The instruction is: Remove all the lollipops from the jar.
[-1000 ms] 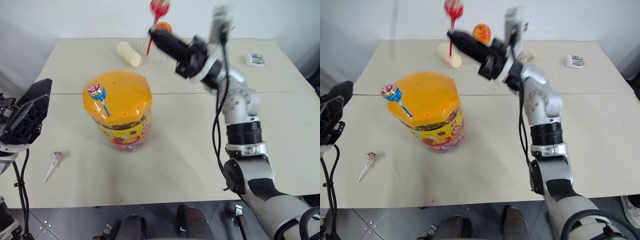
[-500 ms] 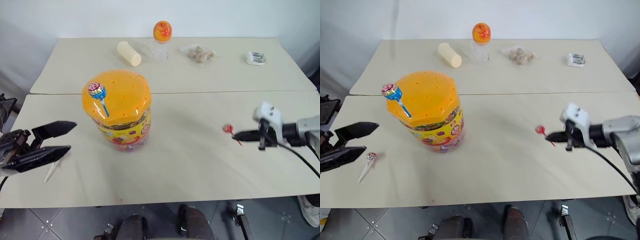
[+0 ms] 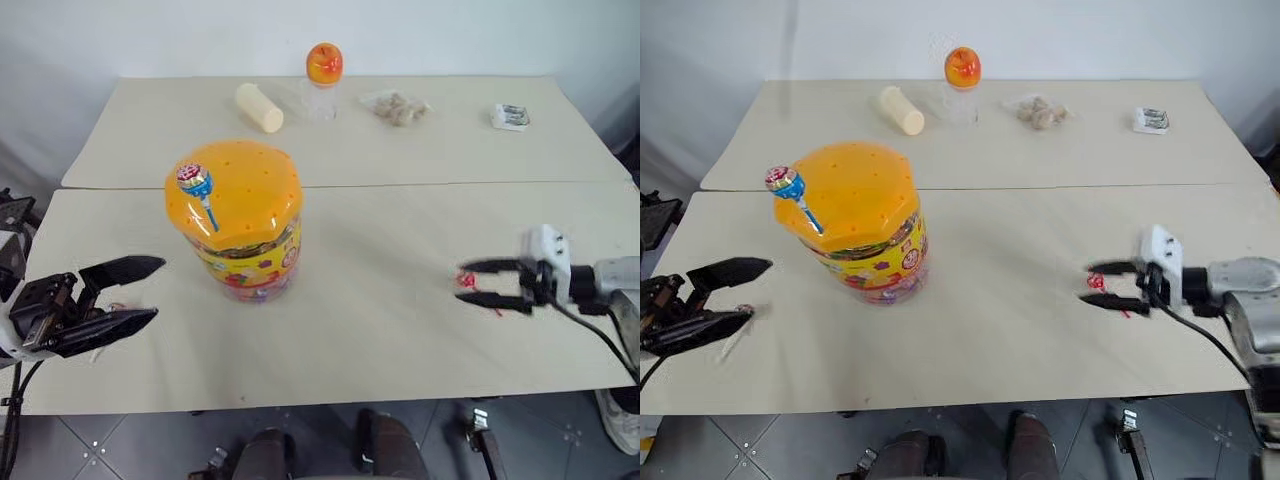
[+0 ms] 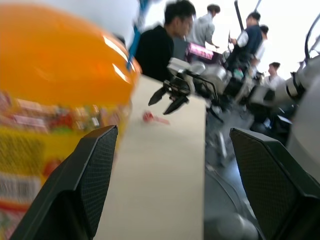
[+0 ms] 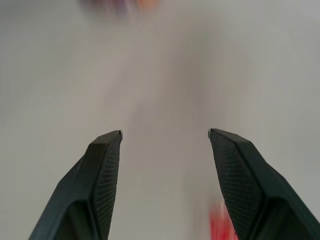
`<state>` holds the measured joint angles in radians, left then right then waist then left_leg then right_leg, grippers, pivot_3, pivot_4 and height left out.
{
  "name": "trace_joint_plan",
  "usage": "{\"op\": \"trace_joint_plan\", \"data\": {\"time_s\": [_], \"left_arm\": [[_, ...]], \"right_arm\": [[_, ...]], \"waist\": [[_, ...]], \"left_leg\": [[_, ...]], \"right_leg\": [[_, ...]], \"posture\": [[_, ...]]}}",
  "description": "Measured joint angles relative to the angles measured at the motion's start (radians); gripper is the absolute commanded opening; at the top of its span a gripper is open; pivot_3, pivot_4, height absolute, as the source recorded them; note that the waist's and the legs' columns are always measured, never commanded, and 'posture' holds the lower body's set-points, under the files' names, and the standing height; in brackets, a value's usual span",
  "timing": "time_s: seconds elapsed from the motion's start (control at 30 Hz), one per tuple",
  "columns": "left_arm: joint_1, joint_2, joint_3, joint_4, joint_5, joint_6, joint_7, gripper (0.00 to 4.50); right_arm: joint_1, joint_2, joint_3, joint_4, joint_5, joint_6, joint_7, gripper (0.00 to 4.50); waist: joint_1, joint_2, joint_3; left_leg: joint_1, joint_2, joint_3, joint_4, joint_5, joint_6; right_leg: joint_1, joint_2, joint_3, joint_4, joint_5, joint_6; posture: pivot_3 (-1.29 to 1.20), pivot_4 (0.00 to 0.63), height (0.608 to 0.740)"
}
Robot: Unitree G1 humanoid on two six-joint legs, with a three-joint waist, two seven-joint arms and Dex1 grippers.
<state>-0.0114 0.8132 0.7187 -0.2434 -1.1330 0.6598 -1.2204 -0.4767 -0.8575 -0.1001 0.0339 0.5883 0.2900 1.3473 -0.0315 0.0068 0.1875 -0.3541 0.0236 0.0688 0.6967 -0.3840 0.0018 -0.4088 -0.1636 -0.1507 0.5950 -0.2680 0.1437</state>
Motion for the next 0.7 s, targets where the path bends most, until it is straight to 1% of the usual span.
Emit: {"op": "trace_joint_plan", "data": {"time_s": [0.13,0.2,0.27,0.3,0.37,0.47,0.7], "left_arm": [[-0.004,-0.099,0.056,-0.029,-0.075,-0.011,0.132,3.80],[0.011,-0.150,0.096,-0.041,-0.125,-0.018,0.208,3.80],[0.032,-0.177,0.109,-0.062,-0.155,-0.021,0.257,3.80],[0.035,-0.179,0.109,-0.064,-0.158,-0.022,0.263,3.80],[0.066,-0.182,0.123,-0.065,-0.160,-0.029,0.282,3.80],[0.081,-0.182,0.126,-0.065,-0.160,-0.038,0.283,3.80],[0.086,-0.192,0.122,-0.064,-0.178,-0.043,0.278,3.80]], "right_arm": [[-0.165,0.136,0.017,-0.162,0.147,0.130,-0.076,2.67],[-0.254,0.260,0.056,-0.176,0.180,0.172,-0.133,2.67],[-0.343,0.373,0.127,-0.177,0.178,0.185,-0.178,2.67],[-0.358,0.387,0.140,-0.177,0.175,0.185,-0.185,2.67],[-0.435,0.473,0.209,-0.146,0.113,0.172,-0.217,2.67],[-0.472,0.532,0.268,-0.122,0.062,0.173,-0.250,2.67],[-0.526,0.626,0.366,-0.100,-0.022,0.202,-0.294,2.67]], "waist": [[0.006,-0.001,-0.001],[0.005,-0.002,-0.001],[0.006,-0.002,-0.001],[0.007,-0.002,-0.001],[0.003,-0.003,-0.002],[0.004,-0.003,-0.002],[-0.002,-0.003,-0.002]], "left_leg": [[-0.001,0.001,-0.003,0.001,-0.001,-0.001],[-0.001,0.000,-0.004,0.002,-0.001,-0.001],[-0.001,0.000,-0.005,0.002,-0.001,-0.001],[-0.001,0.000,-0.006,0.002,-0.001,-0.001],[-0.001,0.000,-0.005,0.002,-0.001,-0.001],[-0.001,-0.001,-0.006,0.002,-0.001,-0.001],[0.000,0.000,-0.005,0.001,-0.001,-0.001]], "right_leg": [[0.000,0.001,-0.002,0.002,0.000,-0.001],[0.000,0.000,-0.003,0.002,0.001,-0.001],[0.000,0.000,-0.004,0.004,0.001,-0.001],[0.000,0.000,-0.004,0.004,0.001,-0.001],[0.000,0.000,-0.004,0.005,0.001,-0.001],[0.000,0.000,-0.005,0.007,0.001,-0.002],[-0.001,0.001,-0.005,0.007,0.000,-0.003]], "posture": [[0.00,0.150,0.740],[0.00,0.150,0.740],[0.00,0.150,0.740],[0.00,0.150,0.740],[0.00,0.150,0.740],[0.00,0.150,0.740],[0.00,0.150,0.740]]}}
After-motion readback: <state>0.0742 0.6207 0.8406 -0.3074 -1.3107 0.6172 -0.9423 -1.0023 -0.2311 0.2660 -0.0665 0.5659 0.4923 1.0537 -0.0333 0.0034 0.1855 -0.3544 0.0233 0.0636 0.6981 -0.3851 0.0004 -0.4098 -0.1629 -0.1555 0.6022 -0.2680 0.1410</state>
